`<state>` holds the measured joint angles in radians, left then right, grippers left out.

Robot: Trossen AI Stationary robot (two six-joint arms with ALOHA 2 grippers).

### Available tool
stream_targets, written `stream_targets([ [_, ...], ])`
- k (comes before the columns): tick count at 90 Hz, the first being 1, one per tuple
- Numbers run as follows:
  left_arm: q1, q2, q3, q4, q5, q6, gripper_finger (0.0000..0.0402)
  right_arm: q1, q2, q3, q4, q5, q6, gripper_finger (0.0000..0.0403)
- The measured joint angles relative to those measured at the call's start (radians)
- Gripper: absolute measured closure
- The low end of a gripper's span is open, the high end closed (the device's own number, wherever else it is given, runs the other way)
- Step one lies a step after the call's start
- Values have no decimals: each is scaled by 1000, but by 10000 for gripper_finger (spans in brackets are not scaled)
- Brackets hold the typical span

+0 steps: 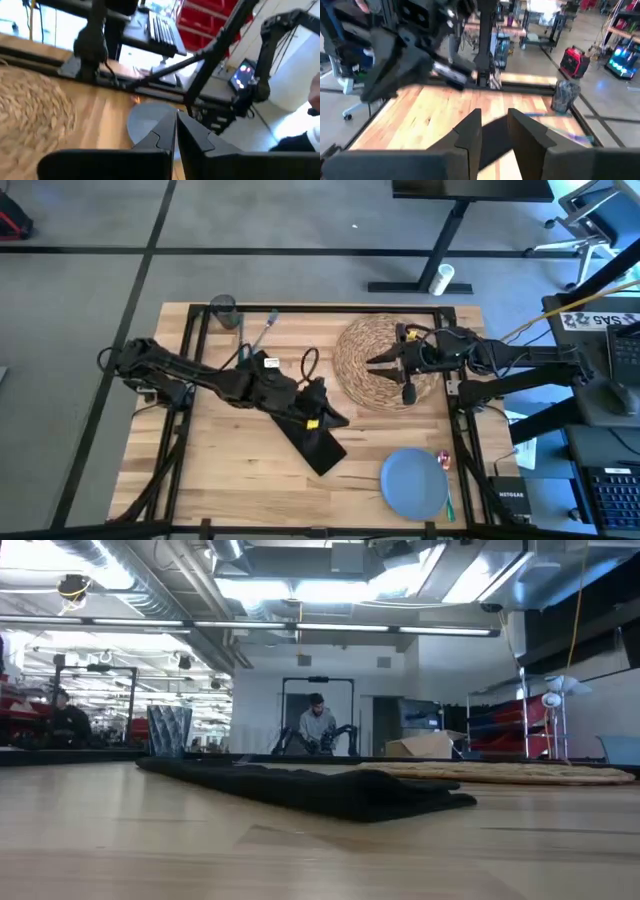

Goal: Set table place
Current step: Fold the black table napkin

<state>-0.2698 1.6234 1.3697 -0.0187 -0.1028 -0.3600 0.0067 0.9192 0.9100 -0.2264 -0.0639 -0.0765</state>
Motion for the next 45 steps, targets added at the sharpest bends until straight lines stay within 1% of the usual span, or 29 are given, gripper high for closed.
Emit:
stream_targets([
  [16, -39, 0, 0, -132, -23, -56, 402, 0, 0, 0, -48, 35, 0, 320],
  [29, -67, 0, 0, -234, -62, -112, 402, 0, 0, 0, -61, 77, -7, 320],
  [35, -81, 0, 0, -262, -84, -132, 402, 0, 0, 0, -68, 88, -7, 320],
  [45, -103, 9, 0, -290, -89, -161, 402, 0, 0, 0, -70, 88, -7, 320],
])
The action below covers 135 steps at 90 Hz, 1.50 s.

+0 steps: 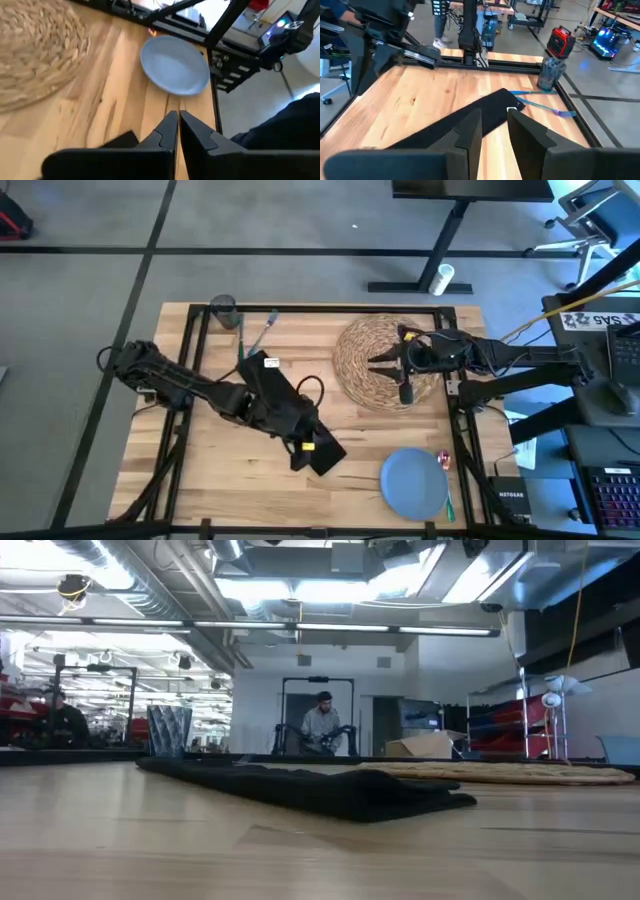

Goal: Set table place
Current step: Fold the black table napkin

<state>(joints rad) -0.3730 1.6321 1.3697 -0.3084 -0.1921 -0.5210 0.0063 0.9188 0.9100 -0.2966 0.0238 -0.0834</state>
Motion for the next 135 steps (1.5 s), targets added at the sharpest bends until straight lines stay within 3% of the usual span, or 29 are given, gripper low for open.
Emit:
stream_targets([
  [45, -67, 184, 0, 6, -8, -47, 402, 0, 0, 0, -16, 37, 0, 320],
  [80, -72, 274, 0, -7, 9, 160, 402, 0, 0, 0, -67, 38, 1, 320],
  [98, -64, 274, 0, -166, 110, 274, 402, 0, 0, 0, -73, 54, 10, 320],
  [111, -56, 274, 0, -269, 123, 361, 402, 0, 0, 0, -73, 93, 12, 320],
  [135, -19, 274, 0, -203, 122, 420, 379, 0, 0, 0, -73, 126, 12, 320],
])
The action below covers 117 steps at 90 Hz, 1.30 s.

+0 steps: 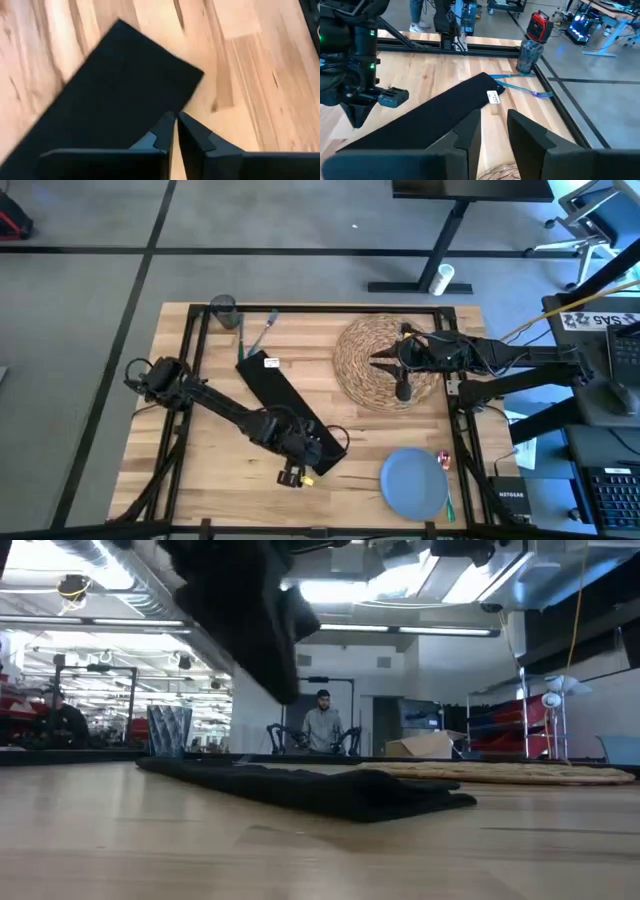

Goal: Set table place
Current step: Fold the black table napkin

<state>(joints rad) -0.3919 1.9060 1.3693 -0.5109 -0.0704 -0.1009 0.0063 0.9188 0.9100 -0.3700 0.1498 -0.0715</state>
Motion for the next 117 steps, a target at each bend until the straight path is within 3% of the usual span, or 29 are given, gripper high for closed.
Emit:
stream_targets([
  [20, 21, 0, 0, 12, 0, 6, 310, 0, 0, 0, 0, 0, 0, 320],
  [35, 5, 0, -3, 69, -4, 129, 283, 0, 0, 0, 0, 34, 1, 320],
  [117, -40, 106, -5, 164, -56, 106, 274, 0, 0, 0, 0, 67, -6, 320],
])
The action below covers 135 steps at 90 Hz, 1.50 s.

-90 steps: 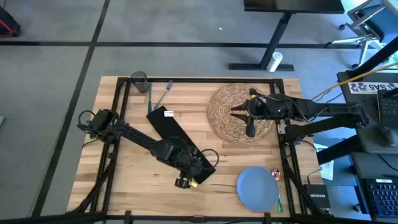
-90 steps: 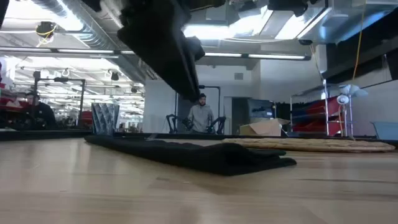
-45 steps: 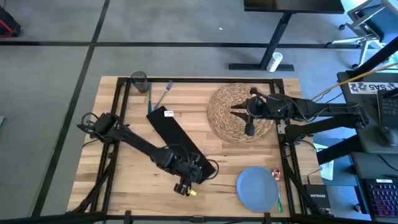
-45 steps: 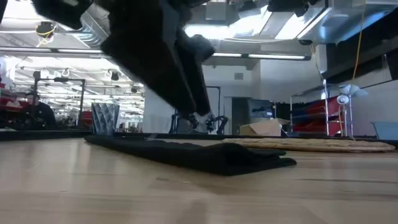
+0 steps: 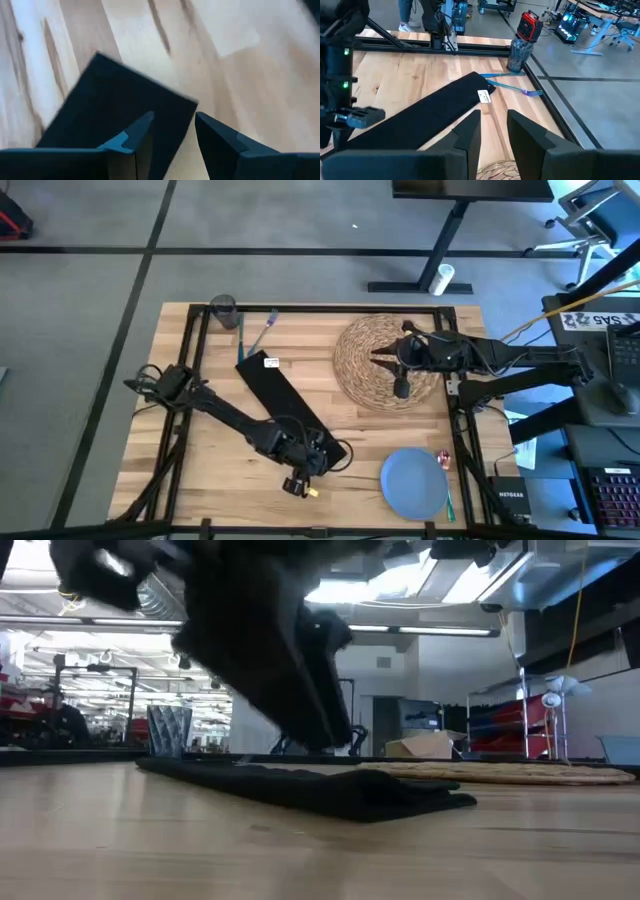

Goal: Set table place
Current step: Fold the black table napkin

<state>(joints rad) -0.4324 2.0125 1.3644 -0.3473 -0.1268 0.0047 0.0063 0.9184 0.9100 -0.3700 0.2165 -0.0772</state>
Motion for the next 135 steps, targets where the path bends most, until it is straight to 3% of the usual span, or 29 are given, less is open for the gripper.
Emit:
stream_targets([
  [115, -14, 104, 5, 61, -10, -9, 275, 0, 0, 0, -9, 5, 1, 320],
  [124, -15, 100, 17, 44, -38, -45, 287, 0, 0, 0, -8, 5, 0, 320],
  [135, -18, 106, 60, 18, -56, -76, 333, 0, 0, 0, -8, 11, -6, 320],
])
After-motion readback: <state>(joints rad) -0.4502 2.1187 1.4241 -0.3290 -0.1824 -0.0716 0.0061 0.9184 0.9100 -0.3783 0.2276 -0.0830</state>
